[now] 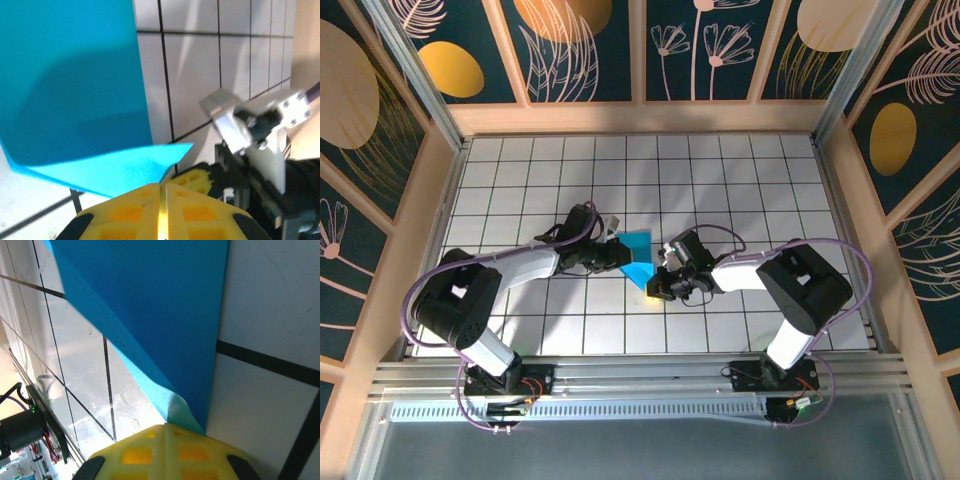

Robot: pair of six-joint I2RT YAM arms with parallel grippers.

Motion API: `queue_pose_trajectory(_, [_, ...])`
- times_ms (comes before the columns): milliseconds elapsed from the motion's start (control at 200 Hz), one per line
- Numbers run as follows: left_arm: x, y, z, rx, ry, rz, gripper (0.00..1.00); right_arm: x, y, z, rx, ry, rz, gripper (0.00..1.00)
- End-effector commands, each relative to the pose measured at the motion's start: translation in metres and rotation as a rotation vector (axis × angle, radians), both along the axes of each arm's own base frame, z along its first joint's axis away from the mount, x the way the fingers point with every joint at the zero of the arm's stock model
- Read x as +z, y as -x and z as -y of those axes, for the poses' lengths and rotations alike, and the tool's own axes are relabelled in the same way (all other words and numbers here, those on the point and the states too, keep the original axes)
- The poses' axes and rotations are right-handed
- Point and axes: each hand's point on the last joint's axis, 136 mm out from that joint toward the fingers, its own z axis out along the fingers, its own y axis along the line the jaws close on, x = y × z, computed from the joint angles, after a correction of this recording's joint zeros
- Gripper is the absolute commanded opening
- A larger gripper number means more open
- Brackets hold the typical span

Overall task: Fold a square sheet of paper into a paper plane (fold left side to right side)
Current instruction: Third fold the triangle at the center of the table.

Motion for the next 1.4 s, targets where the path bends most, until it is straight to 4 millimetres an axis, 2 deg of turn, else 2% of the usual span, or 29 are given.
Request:
queue_pose_trajectory(0, [-0.004,0.017,0.012,-0.045,0.045,-0.037,0.11,-0.036,0.018,0.029,-0.028,0.164,-0.105,0.00])
queue_pose_trajectory(160, [-0.013,0.026,0.025,-0.071,0.050,-0.065,0.10,-0.037,0.017,0.031,-0.032,0.179,-0.103,0.00])
queue_pose_trajectory(315, [-0.023,0.027,0.028,-0.063,0.046,-0.095,0.10,-0.037,0.016,0.030,-0.031,0.183,-0.104,0.00])
queue_pose_trajectory(380, [-0.020,0.026,0.031,-0.067,0.053,-0.091,0.10,-0.037,0.016,0.030,-0.030,0.186,-0.102,0.00])
queue_pose_trajectory(390, [-0.028,0.027,0.030,-0.065,0.041,-0.108,0.10,-0.037,0.016,0.031,-0.031,0.187,-0.103,0.00])
queue_pose_trajectory(420, [-0.031,0.027,0.030,-0.065,0.038,-0.115,0.09,-0.037,0.016,0.031,-0.031,0.188,-0.102,0.00])
queue_pose_trajectory(606, [-0.036,0.028,0.034,-0.069,0.040,-0.129,0.09,-0.038,0.017,0.032,-0.031,0.196,-0.107,0.00])
queue_pose_trajectory(791, [-0.045,0.029,0.033,-0.063,0.025,-0.144,0.09,-0.039,0.017,0.032,-0.030,0.202,-0.109,0.00])
queue_pose_trajectory(1131, [-0.047,0.027,0.034,-0.058,0.022,-0.147,0.09,-0.041,0.017,0.034,-0.026,0.218,-0.113,0.00])
queue_pose_trajectory(1396, [-0.057,0.027,0.026,-0.026,-0.028,-0.164,0.08,-0.044,0.018,0.036,-0.023,0.235,-0.122,0.00])
